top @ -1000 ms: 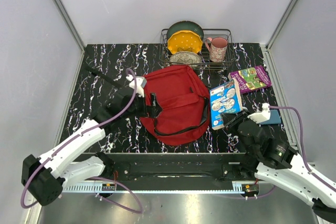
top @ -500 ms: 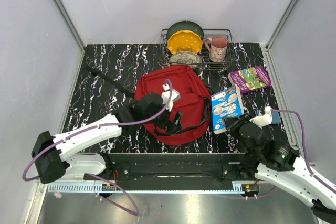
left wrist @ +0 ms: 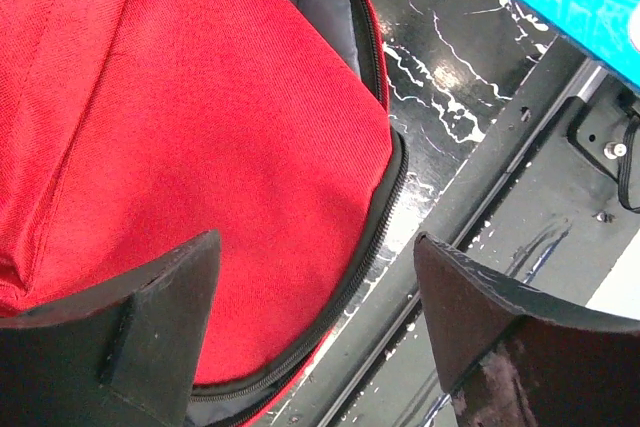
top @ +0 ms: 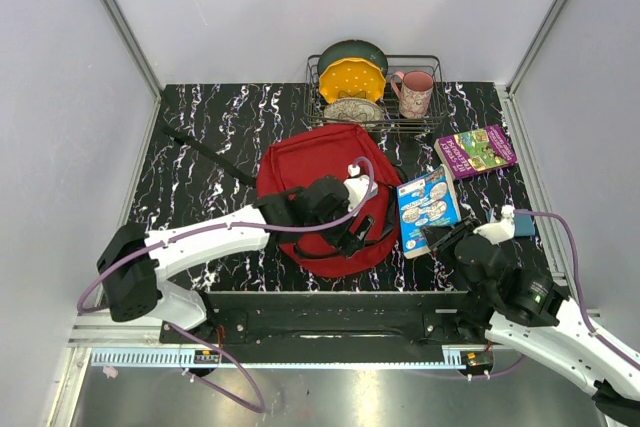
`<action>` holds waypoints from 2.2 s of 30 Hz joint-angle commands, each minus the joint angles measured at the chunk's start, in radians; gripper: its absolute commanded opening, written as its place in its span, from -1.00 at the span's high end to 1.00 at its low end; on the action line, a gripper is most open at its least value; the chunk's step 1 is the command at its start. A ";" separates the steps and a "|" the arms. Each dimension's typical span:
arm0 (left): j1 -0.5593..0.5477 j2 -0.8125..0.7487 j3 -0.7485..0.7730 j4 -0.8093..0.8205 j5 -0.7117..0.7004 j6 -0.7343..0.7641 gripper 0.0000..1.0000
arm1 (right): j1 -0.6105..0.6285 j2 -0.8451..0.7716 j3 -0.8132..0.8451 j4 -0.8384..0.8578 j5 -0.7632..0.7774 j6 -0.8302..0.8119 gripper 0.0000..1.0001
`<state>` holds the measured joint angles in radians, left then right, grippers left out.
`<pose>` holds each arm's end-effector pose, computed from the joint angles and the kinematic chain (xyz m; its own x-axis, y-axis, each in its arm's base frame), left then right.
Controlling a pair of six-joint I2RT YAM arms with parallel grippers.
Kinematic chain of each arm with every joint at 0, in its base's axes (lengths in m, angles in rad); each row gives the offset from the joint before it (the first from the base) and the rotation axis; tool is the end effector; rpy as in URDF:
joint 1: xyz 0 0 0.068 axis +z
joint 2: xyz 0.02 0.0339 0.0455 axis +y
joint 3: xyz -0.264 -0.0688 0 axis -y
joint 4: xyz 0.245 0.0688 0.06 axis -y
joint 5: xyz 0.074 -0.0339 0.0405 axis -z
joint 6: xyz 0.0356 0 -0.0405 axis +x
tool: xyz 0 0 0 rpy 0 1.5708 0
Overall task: Pack the student bag
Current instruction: Place the book in the student bag.
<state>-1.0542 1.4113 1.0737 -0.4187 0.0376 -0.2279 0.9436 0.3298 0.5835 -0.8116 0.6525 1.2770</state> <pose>0.1514 -0.2692 0.2744 -0.5295 0.4751 -0.7027 0.7830 0.5925 -0.1895 0.0639 0.0514 0.2644 -0.4164 0.7214 -0.5533 0.1986 0.6661 0.7189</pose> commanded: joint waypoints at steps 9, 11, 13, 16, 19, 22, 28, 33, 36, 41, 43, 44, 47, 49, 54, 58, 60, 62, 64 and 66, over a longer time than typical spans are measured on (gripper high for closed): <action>-0.010 0.072 0.072 -0.011 -0.036 0.025 -0.51 | 0.000 -0.017 -0.004 0.071 0.004 0.050 1.00; -0.010 0.075 0.072 -0.011 -0.036 0.025 -0.47 | 0.000 -0.026 -0.005 0.065 0.006 0.051 1.00; -0.010 0.087 0.074 -0.012 -0.067 0.013 -0.33 | 0.000 -0.035 -0.005 0.062 0.007 0.050 1.00; -0.010 0.113 0.088 -0.041 -0.107 -0.010 -0.09 | 0.000 -0.040 -0.004 0.055 0.009 0.051 1.00; -0.010 0.123 0.089 -0.048 -0.134 -0.037 0.04 | 0.000 -0.044 -0.007 0.051 0.010 0.054 1.00; -0.012 0.132 0.091 -0.048 -0.156 -0.051 0.03 | 0.000 -0.051 -0.011 0.051 0.012 0.053 1.00; -0.010 0.167 0.120 -0.058 -0.165 -0.071 -0.38 | 0.000 -0.057 -0.017 0.052 0.012 0.058 1.00; -0.012 0.178 0.135 -0.061 -0.179 -0.076 0.13 | 0.000 -0.067 -0.019 0.042 0.013 0.059 1.00; -0.010 0.164 0.132 -0.060 -0.209 -0.082 0.56 | 0.000 -0.081 -0.019 0.029 0.016 0.062 1.00; -0.010 0.103 0.132 -0.058 -0.298 -0.106 1.00 | 0.001 -0.095 -0.017 0.017 0.019 0.065 1.00; -0.010 0.084 0.135 -0.060 -0.324 -0.111 1.00 | 0.001 -0.101 -0.031 0.014 0.022 0.080 1.00; -0.010 0.071 0.137 -0.060 -0.347 -0.111 1.00 | 0.000 -0.107 -0.039 0.009 0.022 0.090 1.00; -0.009 0.039 0.147 -0.080 -0.402 -0.128 1.00 | 0.000 -0.124 -0.056 0.009 0.001 0.102 1.00; -0.006 0.017 0.158 -0.104 -0.438 -0.137 1.00 | 0.000 -0.133 -0.054 0.011 -0.007 0.088 1.00; 0.008 -0.069 0.216 -0.138 -0.547 -0.157 1.00 | 0.001 -0.167 -0.048 0.060 -0.037 0.021 1.00; 0.014 -0.121 0.270 -0.143 -0.599 -0.165 1.00 | 0.001 -0.221 -0.053 0.112 -0.071 0.016 1.00; 0.016 -0.149 0.285 -0.144 -0.607 -0.169 1.00 | 0.001 -0.233 -0.050 0.115 -0.102 0.025 1.00; 0.017 -0.167 0.293 -0.126 -0.585 -0.166 1.00 | 0.000 -0.230 -0.047 0.126 -0.144 0.038 1.00; 0.019 -0.167 0.296 -0.124 -0.570 -0.172 1.00 | 0.001 -0.218 -0.054 0.161 -0.177 0.080 1.00; 0.019 -0.158 0.295 -0.123 -0.564 -0.175 1.00 | 0.000 -0.210 -0.091 0.224 -0.247 0.111 1.00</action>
<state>-1.0355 1.2778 1.3117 -0.6022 -0.5049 -0.3832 0.9432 0.1108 0.5106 -0.7902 0.5091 1.3216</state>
